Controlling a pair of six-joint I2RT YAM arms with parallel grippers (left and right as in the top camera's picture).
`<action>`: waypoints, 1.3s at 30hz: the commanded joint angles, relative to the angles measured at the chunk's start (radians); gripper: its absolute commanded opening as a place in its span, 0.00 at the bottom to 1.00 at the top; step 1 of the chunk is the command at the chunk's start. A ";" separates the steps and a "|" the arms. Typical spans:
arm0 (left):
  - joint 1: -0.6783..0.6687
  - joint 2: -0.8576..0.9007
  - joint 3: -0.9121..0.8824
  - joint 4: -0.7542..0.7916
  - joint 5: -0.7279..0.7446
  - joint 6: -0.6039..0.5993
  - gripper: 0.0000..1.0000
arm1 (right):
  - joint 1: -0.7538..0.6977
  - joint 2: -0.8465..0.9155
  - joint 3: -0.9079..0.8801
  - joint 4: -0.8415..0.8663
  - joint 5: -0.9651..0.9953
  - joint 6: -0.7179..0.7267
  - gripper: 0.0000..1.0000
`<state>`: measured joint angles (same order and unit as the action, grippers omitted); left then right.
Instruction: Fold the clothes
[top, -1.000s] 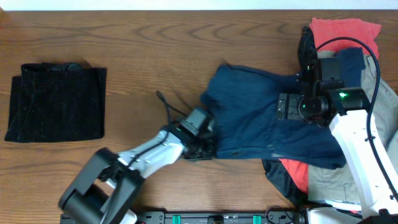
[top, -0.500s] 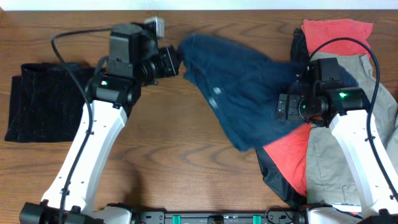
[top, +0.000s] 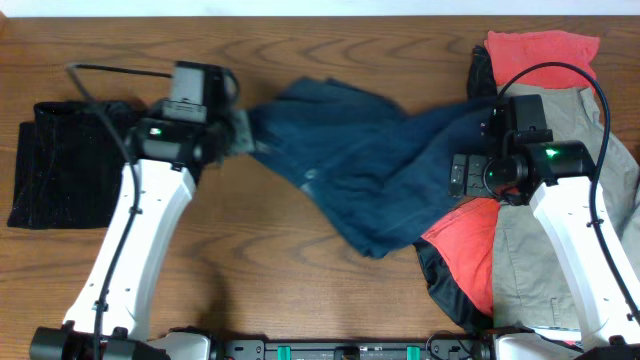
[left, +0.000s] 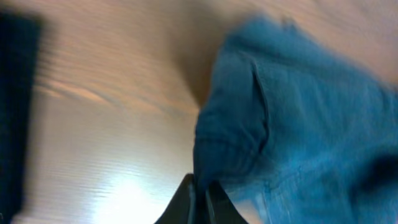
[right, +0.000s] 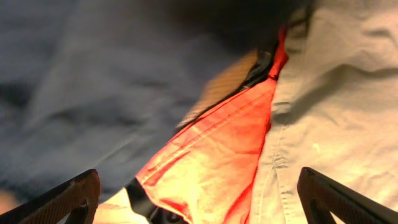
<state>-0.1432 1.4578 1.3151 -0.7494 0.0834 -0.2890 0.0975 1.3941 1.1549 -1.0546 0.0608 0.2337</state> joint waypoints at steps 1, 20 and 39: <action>0.093 0.000 0.009 0.113 -0.189 0.023 0.06 | -0.013 -0.002 0.008 -0.001 0.040 0.026 0.99; 0.139 0.058 -0.076 -0.320 0.168 -0.025 0.98 | -0.011 0.000 -0.043 0.011 -0.108 -0.040 0.87; 0.065 0.058 -0.582 0.163 0.361 -0.183 0.62 | 0.156 0.005 -0.348 0.254 -0.408 -0.223 0.74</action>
<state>-0.0723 1.5139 0.7498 -0.6209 0.4252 -0.4587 0.2348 1.3941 0.8452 -0.8215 -0.3168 0.0380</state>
